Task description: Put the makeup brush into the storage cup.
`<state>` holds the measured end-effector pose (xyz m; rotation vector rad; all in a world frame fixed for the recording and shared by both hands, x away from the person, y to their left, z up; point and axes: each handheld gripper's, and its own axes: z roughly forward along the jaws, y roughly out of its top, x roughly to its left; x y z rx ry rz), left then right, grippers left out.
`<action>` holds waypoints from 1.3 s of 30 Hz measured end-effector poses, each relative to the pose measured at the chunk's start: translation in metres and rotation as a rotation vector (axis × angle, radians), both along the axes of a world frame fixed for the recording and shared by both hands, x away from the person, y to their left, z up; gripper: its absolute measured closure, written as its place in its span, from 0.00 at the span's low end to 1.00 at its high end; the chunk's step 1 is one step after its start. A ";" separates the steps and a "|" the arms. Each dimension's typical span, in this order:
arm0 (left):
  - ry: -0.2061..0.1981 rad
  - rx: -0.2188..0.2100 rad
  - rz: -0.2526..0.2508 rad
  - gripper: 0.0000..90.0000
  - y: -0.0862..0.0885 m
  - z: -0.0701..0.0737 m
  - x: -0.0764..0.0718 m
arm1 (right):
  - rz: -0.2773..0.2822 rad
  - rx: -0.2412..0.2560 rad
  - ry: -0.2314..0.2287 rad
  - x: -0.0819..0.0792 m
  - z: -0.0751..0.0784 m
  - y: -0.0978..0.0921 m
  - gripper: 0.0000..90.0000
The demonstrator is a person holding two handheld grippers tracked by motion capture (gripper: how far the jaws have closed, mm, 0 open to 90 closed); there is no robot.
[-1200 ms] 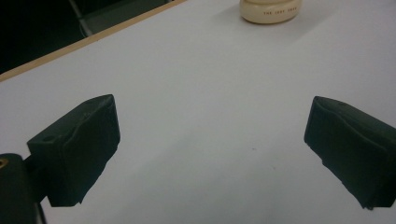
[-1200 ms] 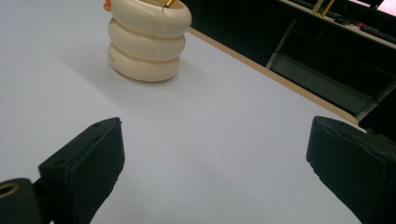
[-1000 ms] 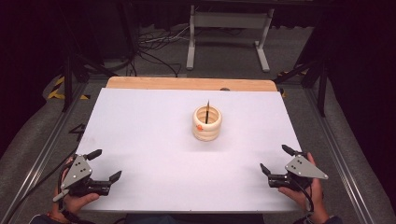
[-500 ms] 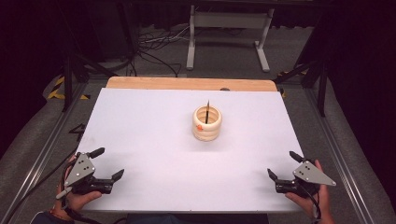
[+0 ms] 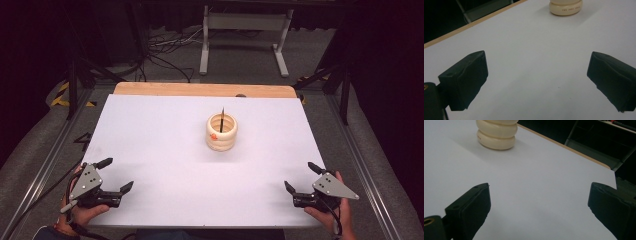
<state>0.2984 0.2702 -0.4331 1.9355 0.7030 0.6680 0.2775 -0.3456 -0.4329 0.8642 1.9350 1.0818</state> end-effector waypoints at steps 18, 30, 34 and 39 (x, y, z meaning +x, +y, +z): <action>0.004 0.006 0.024 0.04 0.002 -0.001 0.002 | -0.010 -0.011 -0.005 0.000 0.000 -0.001 0.05; 0.009 0.007 0.021 0.04 0.002 -0.001 0.002 | -0.013 -0.001 -0.013 -0.001 0.002 -0.002 0.05; 0.010 -0.008 0.028 0.04 0.004 -0.001 0.002 | -0.007 0.004 -0.004 -0.001 0.001 -0.002 0.06; 0.007 -0.004 0.029 0.04 0.004 -0.001 0.002 | -0.009 0.004 -0.008 -0.001 0.002 -0.001 0.06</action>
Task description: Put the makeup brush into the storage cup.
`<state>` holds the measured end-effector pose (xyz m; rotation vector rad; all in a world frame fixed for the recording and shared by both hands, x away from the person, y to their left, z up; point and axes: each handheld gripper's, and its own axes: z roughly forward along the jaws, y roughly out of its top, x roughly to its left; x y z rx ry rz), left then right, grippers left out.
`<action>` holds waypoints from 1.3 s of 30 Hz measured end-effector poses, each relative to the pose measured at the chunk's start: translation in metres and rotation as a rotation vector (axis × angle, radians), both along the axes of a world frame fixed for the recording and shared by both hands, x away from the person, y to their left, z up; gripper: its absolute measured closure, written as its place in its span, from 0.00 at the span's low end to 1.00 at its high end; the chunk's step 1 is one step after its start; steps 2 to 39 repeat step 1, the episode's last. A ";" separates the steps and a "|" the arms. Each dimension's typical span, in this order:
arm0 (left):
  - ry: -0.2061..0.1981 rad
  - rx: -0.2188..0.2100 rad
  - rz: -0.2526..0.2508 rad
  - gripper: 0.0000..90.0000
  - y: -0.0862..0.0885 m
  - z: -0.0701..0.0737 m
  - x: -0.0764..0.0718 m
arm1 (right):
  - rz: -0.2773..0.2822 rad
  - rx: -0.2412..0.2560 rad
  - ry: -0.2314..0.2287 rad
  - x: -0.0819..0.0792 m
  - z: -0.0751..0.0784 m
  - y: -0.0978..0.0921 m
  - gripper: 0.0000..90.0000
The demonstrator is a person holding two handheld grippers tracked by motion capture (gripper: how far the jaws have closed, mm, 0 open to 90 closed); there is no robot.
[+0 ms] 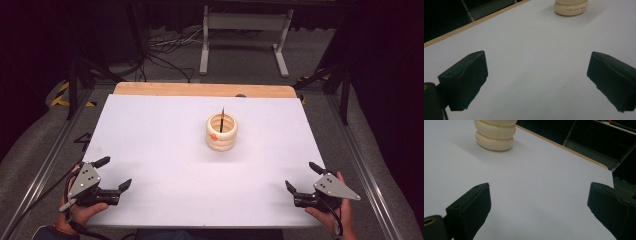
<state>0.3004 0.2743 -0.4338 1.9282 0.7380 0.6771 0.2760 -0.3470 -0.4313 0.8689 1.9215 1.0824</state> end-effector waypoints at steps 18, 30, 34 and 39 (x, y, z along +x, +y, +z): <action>0.002 -0.002 -0.001 0.04 0.000 0.000 0.000 | 0.004 0.003 0.001 0.000 0.000 0.000 0.06; 0.002 -0.002 -0.001 0.04 0.000 0.000 0.000 | 0.004 0.003 0.001 0.000 0.000 0.000 0.06; 0.002 -0.002 -0.001 0.04 0.000 0.000 0.000 | 0.004 0.003 0.001 0.000 0.000 0.000 0.06; 0.002 -0.002 -0.001 0.04 0.000 0.000 0.000 | 0.004 0.003 0.001 0.000 0.000 0.000 0.06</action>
